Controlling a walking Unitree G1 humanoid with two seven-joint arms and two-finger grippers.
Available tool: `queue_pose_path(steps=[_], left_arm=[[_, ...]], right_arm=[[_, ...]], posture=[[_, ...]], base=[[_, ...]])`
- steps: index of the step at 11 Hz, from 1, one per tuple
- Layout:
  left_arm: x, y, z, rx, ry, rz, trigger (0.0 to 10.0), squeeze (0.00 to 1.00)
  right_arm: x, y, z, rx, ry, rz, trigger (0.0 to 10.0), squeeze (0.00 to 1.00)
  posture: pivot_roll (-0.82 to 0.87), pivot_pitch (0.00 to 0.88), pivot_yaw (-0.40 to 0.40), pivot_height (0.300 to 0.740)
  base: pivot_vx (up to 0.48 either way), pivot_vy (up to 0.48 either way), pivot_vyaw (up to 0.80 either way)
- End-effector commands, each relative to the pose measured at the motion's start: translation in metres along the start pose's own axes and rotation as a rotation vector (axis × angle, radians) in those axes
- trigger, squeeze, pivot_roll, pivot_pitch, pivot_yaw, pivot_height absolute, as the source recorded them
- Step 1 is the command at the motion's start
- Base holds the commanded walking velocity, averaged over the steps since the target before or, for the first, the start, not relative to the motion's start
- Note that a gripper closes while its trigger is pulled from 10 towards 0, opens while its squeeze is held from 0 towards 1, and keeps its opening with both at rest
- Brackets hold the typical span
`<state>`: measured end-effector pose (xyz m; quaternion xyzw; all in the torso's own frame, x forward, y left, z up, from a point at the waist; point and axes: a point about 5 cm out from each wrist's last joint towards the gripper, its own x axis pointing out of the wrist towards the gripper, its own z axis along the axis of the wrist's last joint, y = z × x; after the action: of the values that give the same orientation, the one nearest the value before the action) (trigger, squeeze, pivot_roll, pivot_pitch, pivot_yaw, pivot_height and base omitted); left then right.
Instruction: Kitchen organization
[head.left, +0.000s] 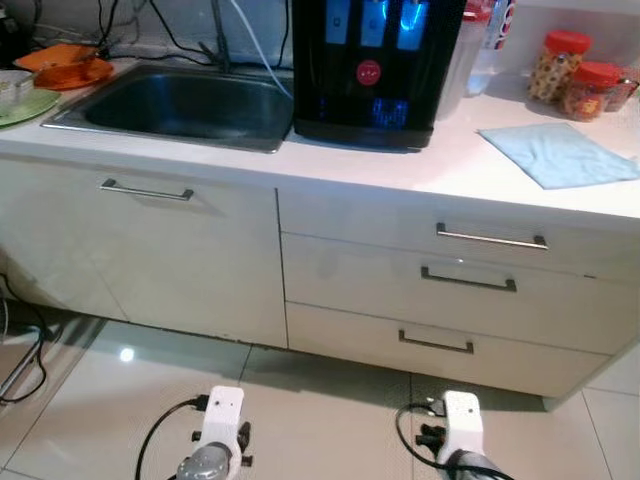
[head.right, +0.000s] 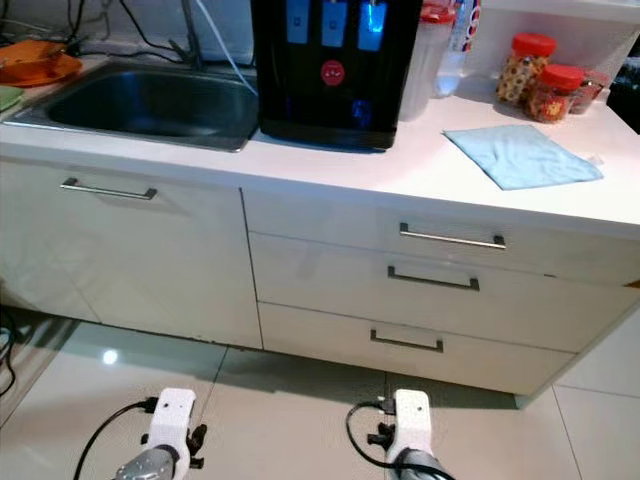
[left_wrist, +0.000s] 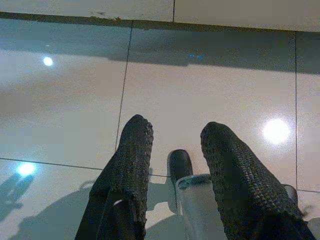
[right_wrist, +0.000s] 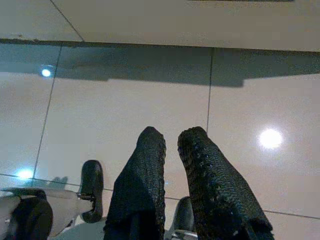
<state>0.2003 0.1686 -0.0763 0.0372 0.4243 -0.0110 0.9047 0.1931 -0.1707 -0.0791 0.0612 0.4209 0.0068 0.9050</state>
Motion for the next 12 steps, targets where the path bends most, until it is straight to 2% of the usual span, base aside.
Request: queue_pose_path(steps=[1,2,4,12], left_arm=[[-0.0004,0.0067,-0.0011,-0.006,0.007,0.026,10.0,0.00],[-0.0005,0.0068,-0.0014,-0.009,0.009,0.027,10.0,0.00],[-0.0005,0.0070,-0.0016,-0.014,0.010,0.030,10.0,0.00],[-0.0007,0.0078,-0.0022,-0.019,0.011,0.036,10.0,0.00]], right_arm=[[0.0002,0.0032,-0.0027,0.007,0.019,0.011,10.0,0.00],[0.0001,0.0030,-0.0042,0.004,0.030,0.009,10.0,0.00],[0.0000,0.0026,-0.0030,-0.015,0.020,0.007,10.0,0.00],[-0.0001,0.0026,-0.0034,0.003,0.018,0.010,10.0,0.00]], posture=[[0.13,0.000,-0.004,0.740],[0.13,0.000,-0.006,0.740],[0.13,0.000,-0.008,0.740],[0.14,0.000,-0.010,0.740]], base=[[0.000,0.480,-0.67],[0.000,0.480,-0.80],[0.000,0.480,0.00],[0.000,0.480,0.00]])
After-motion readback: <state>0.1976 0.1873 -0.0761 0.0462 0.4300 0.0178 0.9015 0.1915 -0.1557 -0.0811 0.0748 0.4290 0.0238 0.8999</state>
